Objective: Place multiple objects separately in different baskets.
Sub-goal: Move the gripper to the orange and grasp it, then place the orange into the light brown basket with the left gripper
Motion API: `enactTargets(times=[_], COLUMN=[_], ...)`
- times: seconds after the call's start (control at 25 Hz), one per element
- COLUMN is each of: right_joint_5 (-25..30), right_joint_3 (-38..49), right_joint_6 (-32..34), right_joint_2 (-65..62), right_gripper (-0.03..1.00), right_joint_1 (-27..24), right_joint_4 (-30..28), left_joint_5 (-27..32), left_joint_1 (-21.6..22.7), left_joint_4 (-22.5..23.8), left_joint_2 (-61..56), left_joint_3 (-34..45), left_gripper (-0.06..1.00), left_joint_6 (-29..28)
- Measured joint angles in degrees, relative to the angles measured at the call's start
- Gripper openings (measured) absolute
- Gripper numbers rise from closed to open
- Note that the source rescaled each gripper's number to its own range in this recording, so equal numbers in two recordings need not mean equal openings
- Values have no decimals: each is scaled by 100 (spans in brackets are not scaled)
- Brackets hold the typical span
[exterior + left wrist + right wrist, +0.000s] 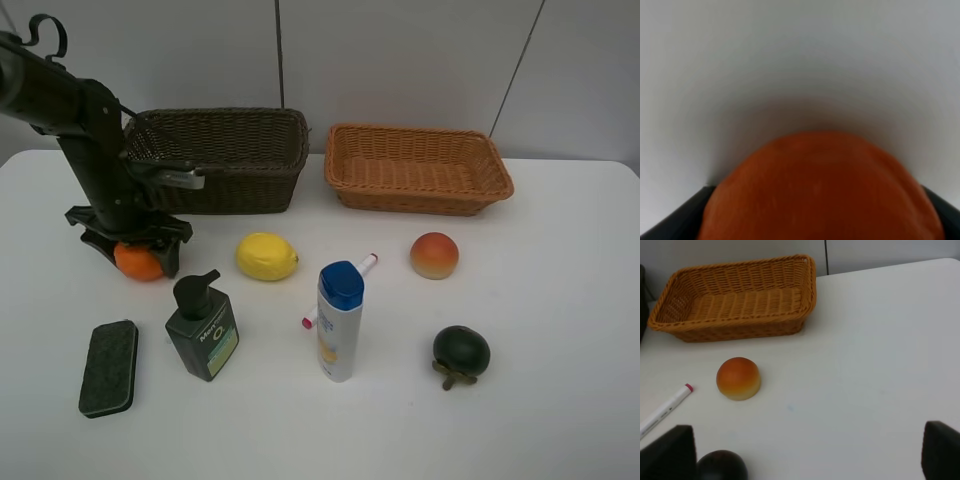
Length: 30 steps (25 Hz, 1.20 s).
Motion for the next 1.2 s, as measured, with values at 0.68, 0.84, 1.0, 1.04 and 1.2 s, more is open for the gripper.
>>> enactTargets(times=[0.68,0.84,1.0,1.04,1.2], right_joint_5=[0,0,0,0,0], right_joint_3=[0,0,0,0,0], right_joint_6=[0,0,0,0,0], right_joint_2=[0,0,0,0,0], right_gripper=[100,100,100,100,100], right_joint_1=[0,0,0,0,0], right_joint_4=[0,0,0,0,0], left_joint_5=[-180,-732,-1005,-1036,-1129], left_joint_1=[-2049,-2165,-2165,-2160,-2160], left_joint_4=[-1654,-1660,-1602,-1594,-1527], left_joint_2=[1429,2602,3365,3447,3544], left_joint_3=[-5018,-6416,-7283,-7358,-7392], left_gripper=[75,75,75,75,95], left_joint_6=[998,810,698,698,804])
